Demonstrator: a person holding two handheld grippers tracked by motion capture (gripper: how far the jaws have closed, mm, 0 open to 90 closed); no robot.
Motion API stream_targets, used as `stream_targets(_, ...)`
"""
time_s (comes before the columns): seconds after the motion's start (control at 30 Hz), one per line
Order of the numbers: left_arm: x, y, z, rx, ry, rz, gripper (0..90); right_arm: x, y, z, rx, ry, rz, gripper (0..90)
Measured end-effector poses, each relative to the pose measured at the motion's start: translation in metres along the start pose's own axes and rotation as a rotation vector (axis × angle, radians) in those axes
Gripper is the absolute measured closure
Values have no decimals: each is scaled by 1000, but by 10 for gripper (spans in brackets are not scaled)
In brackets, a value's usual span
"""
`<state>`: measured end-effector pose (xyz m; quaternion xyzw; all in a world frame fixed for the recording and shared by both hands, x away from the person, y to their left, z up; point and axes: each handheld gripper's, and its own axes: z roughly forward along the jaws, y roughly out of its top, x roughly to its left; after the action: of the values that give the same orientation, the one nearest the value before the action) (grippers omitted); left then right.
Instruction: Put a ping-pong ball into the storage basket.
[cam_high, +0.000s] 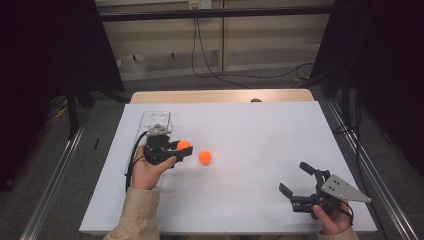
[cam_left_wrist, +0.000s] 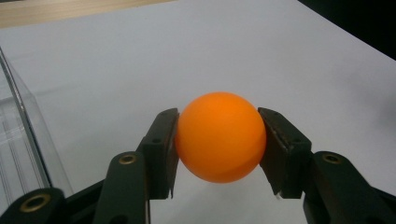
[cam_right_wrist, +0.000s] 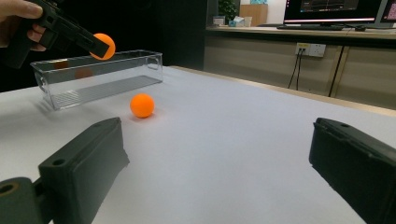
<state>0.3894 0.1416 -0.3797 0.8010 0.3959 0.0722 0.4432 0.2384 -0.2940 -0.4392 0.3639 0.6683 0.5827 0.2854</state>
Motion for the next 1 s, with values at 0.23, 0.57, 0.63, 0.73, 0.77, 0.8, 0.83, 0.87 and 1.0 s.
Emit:
stream_targets(0.23, 2, 0, -2, -3, 4, -3, 508, 0, 0, 0, 0, -1, -1, 27)
stream_targets(0.57, 5, 0, -5, -7, 6, -13, 508, 0, 0, 0, 1, 0, 0, 27)
stream_targets(0.63, 5, 0, -5, -4, 9, -9, 508, 0, 0, 0, 0, 0, 0, 27)
stream_targets(0.73, 6, -1, -6, -4, 10, -18, 508, 0, 0, 0, 0, 0, 0, 27)
stream_targets(0.77, 6, -1, -6, -6, 8, -19, 508, 0, 0, 0, 0, 0, -1, 27)
stream_targets(0.8, 6, -1, -7, -6, 8, -21, 508, 0, 0, 0, 0, 0, 0, 27)
stream_targets(0.83, 7, -1, -7, -5, 11, -18, 508, 0, 0, 0, 0, 0, -1, 27)
stream_targets(0.87, 7, -1, -8, -7, 13, -20, 508, 0, 0, 0, 0, 0, -1, 27)
stream_targets(1.0, 8, -1, -9, -8, 12, -21, 508, 0, 0, 0, 0, 0, -1, 27)
